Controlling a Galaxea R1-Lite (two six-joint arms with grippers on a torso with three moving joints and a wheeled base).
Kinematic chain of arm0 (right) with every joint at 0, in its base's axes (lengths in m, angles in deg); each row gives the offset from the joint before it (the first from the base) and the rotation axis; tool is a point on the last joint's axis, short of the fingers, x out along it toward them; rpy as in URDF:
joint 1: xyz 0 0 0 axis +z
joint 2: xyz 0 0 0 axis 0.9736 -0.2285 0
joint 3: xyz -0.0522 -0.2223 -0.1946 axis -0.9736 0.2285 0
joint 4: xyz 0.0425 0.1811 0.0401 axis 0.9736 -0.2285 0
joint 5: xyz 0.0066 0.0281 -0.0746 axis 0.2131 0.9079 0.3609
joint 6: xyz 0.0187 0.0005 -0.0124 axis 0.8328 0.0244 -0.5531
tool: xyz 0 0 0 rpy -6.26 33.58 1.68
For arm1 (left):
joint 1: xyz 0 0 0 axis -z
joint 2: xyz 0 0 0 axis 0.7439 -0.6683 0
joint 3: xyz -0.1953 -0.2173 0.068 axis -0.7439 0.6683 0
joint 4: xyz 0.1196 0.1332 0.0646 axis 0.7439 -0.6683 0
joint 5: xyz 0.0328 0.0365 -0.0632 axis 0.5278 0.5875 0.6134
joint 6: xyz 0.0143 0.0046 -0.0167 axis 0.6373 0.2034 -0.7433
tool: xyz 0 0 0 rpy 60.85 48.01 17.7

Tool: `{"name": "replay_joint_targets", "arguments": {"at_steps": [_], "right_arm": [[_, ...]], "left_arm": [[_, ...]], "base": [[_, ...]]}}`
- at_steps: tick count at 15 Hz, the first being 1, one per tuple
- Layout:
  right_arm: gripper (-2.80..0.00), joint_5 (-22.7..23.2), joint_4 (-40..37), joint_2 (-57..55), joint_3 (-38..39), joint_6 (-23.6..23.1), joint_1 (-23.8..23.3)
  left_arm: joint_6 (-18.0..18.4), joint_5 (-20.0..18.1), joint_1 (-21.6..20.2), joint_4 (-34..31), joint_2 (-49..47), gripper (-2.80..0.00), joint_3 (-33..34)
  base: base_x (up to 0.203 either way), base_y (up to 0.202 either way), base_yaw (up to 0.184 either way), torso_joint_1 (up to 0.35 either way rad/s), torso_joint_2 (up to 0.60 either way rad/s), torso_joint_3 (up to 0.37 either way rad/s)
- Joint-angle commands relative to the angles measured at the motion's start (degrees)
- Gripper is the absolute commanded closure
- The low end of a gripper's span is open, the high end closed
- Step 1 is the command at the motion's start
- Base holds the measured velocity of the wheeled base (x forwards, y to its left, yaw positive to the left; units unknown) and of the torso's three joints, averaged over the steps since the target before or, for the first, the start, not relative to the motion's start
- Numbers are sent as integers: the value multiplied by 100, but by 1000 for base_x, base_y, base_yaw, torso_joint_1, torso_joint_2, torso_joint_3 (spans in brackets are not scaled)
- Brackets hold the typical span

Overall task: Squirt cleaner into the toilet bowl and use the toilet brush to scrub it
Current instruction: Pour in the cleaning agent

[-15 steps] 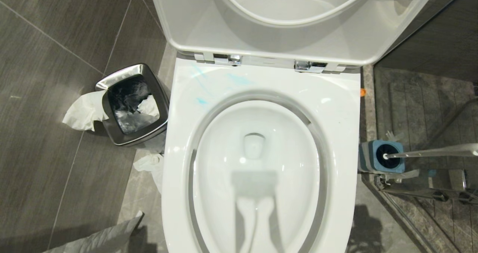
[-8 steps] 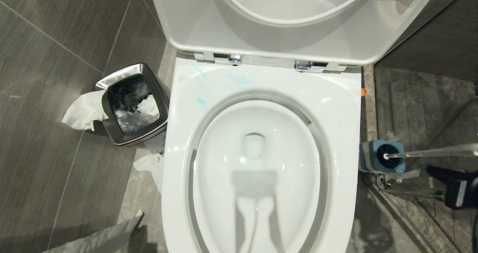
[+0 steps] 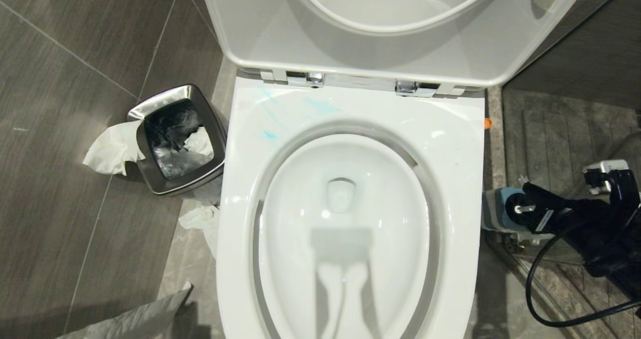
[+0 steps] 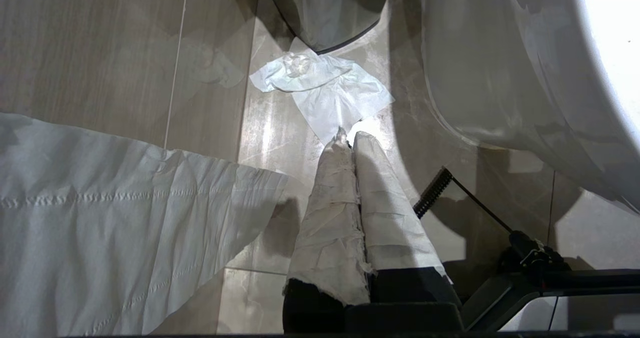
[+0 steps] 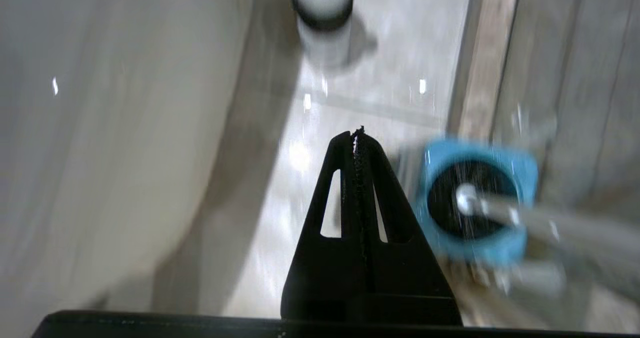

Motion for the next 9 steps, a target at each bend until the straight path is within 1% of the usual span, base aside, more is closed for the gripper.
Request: {"name": "replay_joint_targets", "arguments": {"at_steps": [1, 6, 8, 9], "right_arm": [[0, 5, 354, -506, 48, 9, 1], [0, -29, 483, -571, 400, 19, -9], [0, -33, 501, -560, 651, 240, -65], [0, -30, 501, -429, 801, 246, -64]], "left_arm": [[-1, 0, 0, 0, -9, 0, 0], [-1, 0, 0, 0, -9, 0, 0], [-1, 0, 0, 0, -9, 0, 0], [-1, 0, 0, 0, -9, 0, 0]], "base": [[0, 0, 0, 0, 0, 0], [0, 0, 0, 0, 0, 0], [0, 0, 0, 0, 0, 0], [0, 0, 0, 0, 0, 0]]}}
